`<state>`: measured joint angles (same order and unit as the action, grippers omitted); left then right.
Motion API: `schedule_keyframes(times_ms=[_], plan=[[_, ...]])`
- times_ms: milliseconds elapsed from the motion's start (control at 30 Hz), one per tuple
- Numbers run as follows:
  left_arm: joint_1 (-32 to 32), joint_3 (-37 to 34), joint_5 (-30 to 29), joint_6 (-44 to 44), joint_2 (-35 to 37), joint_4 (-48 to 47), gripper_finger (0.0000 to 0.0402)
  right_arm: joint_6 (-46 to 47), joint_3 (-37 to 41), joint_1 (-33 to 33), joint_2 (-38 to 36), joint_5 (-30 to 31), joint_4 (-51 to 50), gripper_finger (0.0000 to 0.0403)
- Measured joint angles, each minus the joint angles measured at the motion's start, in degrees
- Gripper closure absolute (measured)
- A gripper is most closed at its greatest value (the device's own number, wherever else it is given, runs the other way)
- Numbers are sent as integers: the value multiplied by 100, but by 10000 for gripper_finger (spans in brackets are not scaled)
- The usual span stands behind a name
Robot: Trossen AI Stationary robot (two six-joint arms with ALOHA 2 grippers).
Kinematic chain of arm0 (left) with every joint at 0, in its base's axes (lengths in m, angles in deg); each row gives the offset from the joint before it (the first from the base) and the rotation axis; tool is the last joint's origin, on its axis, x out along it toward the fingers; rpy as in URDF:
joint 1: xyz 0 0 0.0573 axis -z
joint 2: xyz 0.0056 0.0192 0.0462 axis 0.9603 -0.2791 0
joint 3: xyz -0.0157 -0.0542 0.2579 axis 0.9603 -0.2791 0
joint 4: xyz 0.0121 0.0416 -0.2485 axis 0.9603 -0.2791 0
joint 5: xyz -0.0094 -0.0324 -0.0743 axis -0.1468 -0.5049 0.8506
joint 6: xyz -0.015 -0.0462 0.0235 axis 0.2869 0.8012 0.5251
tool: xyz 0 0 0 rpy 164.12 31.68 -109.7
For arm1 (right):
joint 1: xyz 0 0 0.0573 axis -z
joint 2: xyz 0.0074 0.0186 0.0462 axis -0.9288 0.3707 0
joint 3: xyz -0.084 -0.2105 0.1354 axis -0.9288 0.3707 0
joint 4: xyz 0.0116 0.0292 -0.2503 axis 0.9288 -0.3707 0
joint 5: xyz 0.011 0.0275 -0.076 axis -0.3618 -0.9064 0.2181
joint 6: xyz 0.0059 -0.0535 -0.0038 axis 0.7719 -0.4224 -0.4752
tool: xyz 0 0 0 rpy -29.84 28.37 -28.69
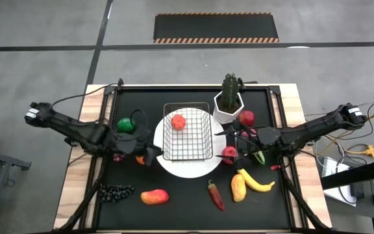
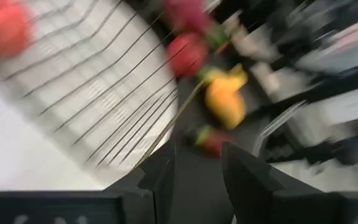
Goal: Build produce basket
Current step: Put the orange into the gold wire basket
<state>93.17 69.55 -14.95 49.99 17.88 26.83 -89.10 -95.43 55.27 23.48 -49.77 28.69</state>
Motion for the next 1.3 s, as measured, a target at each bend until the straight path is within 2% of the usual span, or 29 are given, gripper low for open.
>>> schedule_keyframes(times_ms=[133, 333, 533, 633, 733, 933, 1000, 1300], plan=[[56, 451, 363, 349, -140, -1938, 290, 0, 2, 0, 55, 2, -6, 21], [57, 363, 689, 267, -329, -2942, 290, -10, 2, 0, 48, 4, -2, 21], [55, 138, 707, 160, -409, -2962, 289, 17, 2, 0, 48, 9, 0, 21], [55, 41, 761, 160, -414, -2996, 274, 63, 2, 0, 48, 51, 6, 21], [55, 1, 761, 160, -414, -3007, 239, 108, 2, 0, 48, 52, 6, 21], [48, -16, 693, 130, -412, -3018, 134, 111, 2, 0, 50, 52, 6, 21], [34, -43, 658, 25, -412, -3103, 111, 131, 2, 0, 50, 52, 0, 21], [9, -574, 429, 229, -477, -2996, 98, 151, 2, 0, 50, 52, -16, 21]])
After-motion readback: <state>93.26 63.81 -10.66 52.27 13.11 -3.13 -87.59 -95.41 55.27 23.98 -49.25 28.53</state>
